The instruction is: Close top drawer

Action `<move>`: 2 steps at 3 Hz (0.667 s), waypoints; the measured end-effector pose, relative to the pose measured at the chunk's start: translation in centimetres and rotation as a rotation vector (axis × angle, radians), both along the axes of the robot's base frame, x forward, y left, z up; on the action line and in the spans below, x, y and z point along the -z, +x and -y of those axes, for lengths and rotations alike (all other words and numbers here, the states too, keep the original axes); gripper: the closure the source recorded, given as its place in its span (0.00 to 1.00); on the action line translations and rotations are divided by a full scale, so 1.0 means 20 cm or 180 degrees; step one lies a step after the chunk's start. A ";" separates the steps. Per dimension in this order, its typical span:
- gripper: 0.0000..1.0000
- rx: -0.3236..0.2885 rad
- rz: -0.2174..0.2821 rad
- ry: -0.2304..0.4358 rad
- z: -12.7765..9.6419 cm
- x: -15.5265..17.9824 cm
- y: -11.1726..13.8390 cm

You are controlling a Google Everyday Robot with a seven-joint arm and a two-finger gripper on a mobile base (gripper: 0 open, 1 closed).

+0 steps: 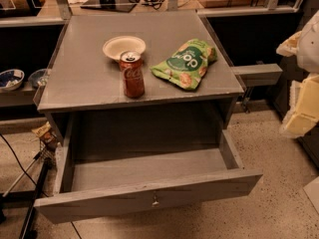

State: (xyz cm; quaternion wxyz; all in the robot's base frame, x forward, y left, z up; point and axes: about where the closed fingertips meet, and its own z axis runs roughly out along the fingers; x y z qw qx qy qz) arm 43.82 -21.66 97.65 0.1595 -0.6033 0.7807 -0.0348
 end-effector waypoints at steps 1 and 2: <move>0.00 0.0001 0.0014 0.0004 0.00 0.00 0.00; 0.00 -0.0026 0.0068 0.0050 -0.01 0.02 -0.01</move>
Offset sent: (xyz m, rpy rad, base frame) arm -0.0057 0.0053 -0.0149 0.0365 -0.0250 0.0206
